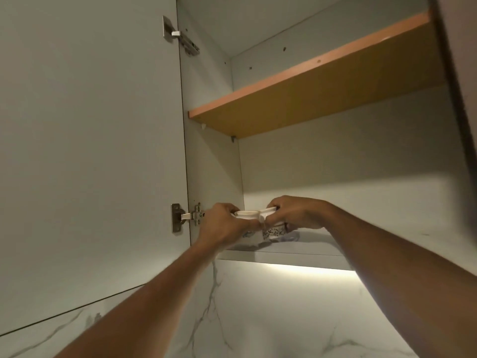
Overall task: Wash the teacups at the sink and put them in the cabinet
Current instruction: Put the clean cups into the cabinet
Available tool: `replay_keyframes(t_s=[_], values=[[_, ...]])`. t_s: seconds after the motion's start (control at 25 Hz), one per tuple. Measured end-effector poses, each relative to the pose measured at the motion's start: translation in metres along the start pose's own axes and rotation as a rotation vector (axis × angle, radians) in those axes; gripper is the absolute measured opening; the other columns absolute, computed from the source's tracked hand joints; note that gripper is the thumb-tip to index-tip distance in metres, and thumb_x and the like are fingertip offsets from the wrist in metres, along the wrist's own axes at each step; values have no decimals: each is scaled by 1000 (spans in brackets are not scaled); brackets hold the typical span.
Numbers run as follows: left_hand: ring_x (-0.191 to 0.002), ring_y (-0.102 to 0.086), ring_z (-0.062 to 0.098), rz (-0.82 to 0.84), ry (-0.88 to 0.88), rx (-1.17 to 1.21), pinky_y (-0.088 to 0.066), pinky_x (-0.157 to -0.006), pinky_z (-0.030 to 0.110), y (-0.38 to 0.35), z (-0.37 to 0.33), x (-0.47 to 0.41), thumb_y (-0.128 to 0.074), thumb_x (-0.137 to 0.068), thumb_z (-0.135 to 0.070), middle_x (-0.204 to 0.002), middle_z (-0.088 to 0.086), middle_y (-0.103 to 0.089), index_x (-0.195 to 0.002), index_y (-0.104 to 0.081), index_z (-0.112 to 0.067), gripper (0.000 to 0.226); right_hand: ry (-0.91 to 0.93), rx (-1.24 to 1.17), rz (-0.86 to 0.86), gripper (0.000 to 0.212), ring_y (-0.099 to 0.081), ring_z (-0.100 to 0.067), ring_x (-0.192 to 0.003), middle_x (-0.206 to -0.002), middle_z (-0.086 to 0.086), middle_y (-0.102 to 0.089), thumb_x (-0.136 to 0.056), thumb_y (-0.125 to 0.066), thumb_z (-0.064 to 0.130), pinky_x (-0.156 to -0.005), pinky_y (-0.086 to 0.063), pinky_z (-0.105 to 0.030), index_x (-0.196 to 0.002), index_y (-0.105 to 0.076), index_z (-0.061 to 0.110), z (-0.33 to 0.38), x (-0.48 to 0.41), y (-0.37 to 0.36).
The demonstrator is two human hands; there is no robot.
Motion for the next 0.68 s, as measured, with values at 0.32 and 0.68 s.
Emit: replay_keyframes(t_s=[0.32, 0.68], values=[[-75, -71, 12, -62, 57, 28, -58, -67, 32, -8, 21, -1, -92, -61, -49, -79, -4, -74, -92, -72, -20, 48, -72, -51, 58, 71, -59, -27, -116, -125, -11, -62, -61, -88, 34, -99, -52, -41, -123, -58, 17, -17, -22, -9], [-87, -69, 14, -70, 103, 38, -61, -79, 37, -14, 30, 12, -82, -33, -64, -95, -2, -71, -101, -64, -21, 83, 37, 278, -71, 62, -62, -22, -99, -121, -6, -64, -81, -83, 34, -84, -53, -34, -132, -53, 14, -16, -6, -4]])
Point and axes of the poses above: each hand's wrist, its own x-axis away from the middle knuckle, its own y-axis out of the back of the hand, z = x × y, the point moved 3 cm from there along -x, towards the middle knuckle
